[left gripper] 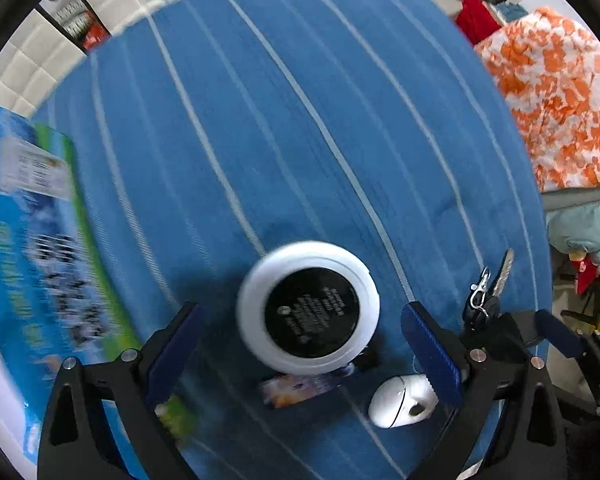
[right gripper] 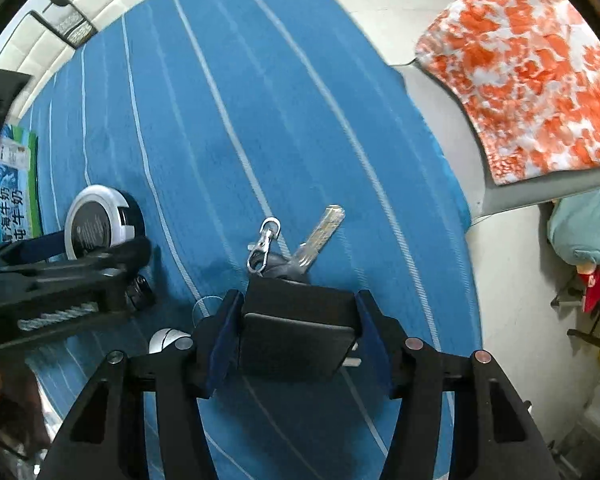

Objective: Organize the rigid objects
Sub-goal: 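Grasp the white black-lidded container with the left tool while the right tool grasps the black block, then carry the white container with the left tool while the right tool carries the black block toward the blue box, then lower the white container and black block into the blue box while opening both tools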

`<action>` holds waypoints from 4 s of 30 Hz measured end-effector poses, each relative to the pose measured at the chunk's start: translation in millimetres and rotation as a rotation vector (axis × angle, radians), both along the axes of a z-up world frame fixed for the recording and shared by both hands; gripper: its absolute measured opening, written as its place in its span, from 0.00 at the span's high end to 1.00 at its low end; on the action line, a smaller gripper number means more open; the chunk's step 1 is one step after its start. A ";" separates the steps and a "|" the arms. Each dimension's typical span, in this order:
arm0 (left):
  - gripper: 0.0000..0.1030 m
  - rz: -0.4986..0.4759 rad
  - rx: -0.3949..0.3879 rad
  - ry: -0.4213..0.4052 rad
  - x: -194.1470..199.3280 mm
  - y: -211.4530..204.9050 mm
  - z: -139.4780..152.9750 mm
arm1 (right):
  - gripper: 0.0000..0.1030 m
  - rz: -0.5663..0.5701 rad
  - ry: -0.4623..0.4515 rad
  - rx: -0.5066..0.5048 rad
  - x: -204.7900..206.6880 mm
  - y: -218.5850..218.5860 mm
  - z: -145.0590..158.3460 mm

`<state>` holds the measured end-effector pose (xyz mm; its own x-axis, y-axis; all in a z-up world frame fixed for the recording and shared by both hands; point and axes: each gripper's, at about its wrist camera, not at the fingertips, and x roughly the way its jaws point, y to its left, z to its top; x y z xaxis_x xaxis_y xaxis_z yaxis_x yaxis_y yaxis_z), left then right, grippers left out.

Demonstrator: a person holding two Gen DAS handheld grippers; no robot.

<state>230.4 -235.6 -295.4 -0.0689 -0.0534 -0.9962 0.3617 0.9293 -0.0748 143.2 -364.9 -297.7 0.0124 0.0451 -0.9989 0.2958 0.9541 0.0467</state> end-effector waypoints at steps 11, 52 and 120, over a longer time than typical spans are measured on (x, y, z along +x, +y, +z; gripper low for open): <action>0.29 0.004 -0.001 -0.045 -16.5 -4.1 -8.8 | 0.27 -0.177 0.003 0.111 -23.1 -13.8 -8.1; 0.29 0.092 -0.128 -0.412 -71.2 115.7 174.0 | 0.45 0.176 -0.321 -0.018 -49.8 139.2 169.2; 0.28 0.492 -0.103 0.229 6.2 395.6 8.9 | 0.29 0.513 -0.019 0.218 65.5 442.6 -0.5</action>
